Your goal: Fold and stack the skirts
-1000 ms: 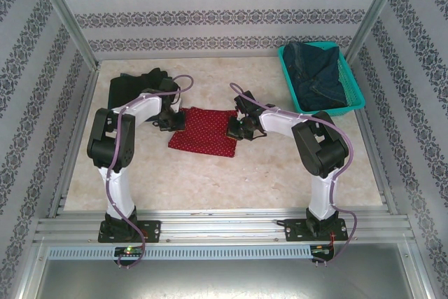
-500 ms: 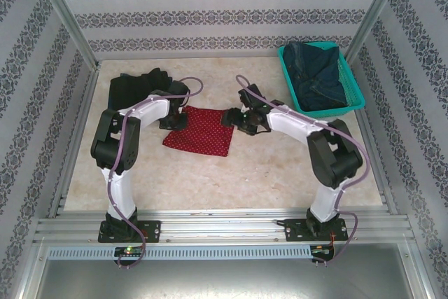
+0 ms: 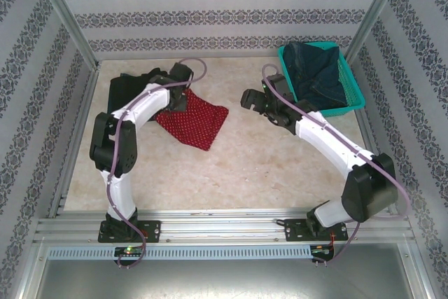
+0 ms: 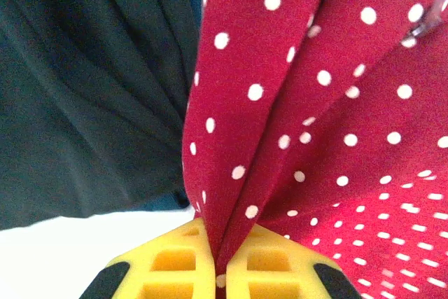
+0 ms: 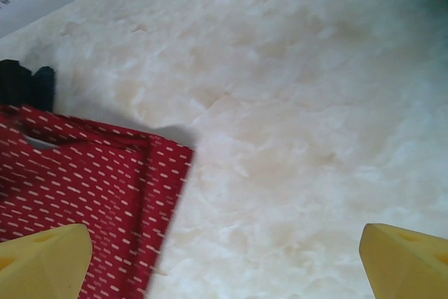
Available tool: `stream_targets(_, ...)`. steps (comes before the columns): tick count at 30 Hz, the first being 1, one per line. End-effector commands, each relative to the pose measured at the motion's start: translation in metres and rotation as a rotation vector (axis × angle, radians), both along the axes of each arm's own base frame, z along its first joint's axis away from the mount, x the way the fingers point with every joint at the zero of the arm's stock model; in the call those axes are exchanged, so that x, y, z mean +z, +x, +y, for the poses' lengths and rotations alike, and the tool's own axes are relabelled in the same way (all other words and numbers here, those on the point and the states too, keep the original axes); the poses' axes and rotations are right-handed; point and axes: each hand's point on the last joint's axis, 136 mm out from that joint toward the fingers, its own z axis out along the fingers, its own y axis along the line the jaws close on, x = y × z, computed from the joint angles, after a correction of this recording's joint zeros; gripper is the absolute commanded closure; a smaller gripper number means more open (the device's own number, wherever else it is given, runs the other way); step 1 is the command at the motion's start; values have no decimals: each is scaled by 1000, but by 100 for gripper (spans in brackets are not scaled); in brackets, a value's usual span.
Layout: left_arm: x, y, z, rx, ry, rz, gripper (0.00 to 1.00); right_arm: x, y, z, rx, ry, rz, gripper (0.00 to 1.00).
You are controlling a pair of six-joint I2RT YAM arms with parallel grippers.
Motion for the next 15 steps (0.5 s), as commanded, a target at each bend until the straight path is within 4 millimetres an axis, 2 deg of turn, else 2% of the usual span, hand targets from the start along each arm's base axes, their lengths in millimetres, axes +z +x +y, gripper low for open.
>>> stream_targets(1, 44, 6, 24, 11, 27, -29, 100, 2, -6, -28, -55, -80, -30, 2)
stream_targets(3, 51, 14, 32, 22, 27, -19, 100, 1, -8, -33, -65, -68, -25, 2)
stream_targets(7, 53, 26, 56, 84, 22, 7, 100, -3, -13, -43, -104, -77, -4, 2)
stream_targets(9, 52, 31, 69, 110, 5, 10, 100, -3, -14, -44, -107, -72, -4, 2)
stream_targets(13, 52, 40, 74, 84, -49, -6, 100, -5, -14, -42, -102, -58, -5, 2)
stream_targets(15, 53, 41, 88, 106, -69, -9, 100, -6, -14, -41, -99, -51, 0, 2)
